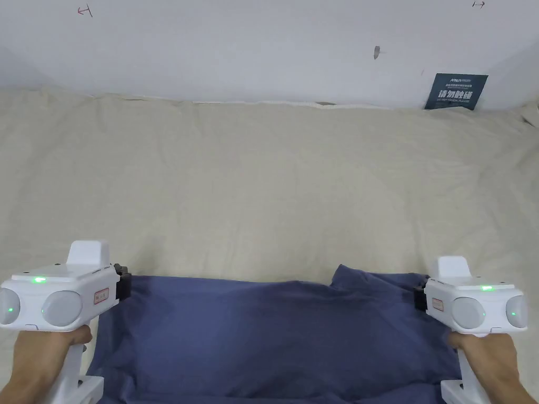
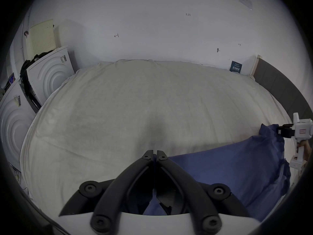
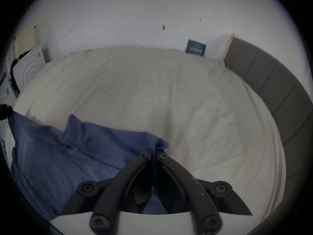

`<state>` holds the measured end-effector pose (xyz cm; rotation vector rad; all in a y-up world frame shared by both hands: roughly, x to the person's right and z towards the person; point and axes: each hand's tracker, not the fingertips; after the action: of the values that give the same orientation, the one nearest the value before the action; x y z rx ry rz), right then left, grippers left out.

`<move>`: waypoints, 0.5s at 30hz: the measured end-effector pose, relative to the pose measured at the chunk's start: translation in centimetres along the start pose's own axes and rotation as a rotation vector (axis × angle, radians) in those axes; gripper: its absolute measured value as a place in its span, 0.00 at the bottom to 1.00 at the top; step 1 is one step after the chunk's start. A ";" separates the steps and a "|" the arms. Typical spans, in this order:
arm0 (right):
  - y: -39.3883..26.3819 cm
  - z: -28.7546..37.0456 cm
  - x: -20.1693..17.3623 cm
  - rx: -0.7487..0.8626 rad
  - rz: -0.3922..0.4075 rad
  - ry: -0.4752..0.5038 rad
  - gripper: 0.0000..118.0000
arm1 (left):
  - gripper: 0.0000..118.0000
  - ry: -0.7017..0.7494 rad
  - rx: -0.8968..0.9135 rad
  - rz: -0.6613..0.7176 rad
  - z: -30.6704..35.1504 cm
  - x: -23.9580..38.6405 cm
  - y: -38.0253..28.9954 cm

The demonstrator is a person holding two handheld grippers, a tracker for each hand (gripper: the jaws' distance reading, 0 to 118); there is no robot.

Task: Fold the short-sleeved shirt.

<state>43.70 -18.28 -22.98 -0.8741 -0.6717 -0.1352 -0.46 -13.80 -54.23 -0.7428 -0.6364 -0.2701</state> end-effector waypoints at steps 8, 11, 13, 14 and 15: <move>-2.5 13.1 1.5 0.168 -0.063 0.116 0.06 | 0.02 0.022 0.037 0.044 6.0 -0.3 -2.1; -4.8 17.8 1.5 0.213 -0.082 0.147 0.06 | 0.01 0.024 0.048 0.061 8.7 -0.8 -3.5; -6.6 20.1 1.5 0.221 -0.102 0.160 0.06 | 0.02 0.029 0.053 0.066 10.3 -1.0 -4.7; -7.4 20.9 1.6 0.225 -0.110 0.170 0.06 | 0.02 0.031 0.051 0.070 10.9 -1.3 -5.4; -8.5 21.8 1.6 0.225 -0.124 0.177 0.06 | 0.02 0.030 0.049 0.072 11.6 -1.5 -6.3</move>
<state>31.12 -7.26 -6.46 -0.5973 -0.5622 -0.2407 -9.52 -10.13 -45.29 -0.7122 -0.5848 -0.1990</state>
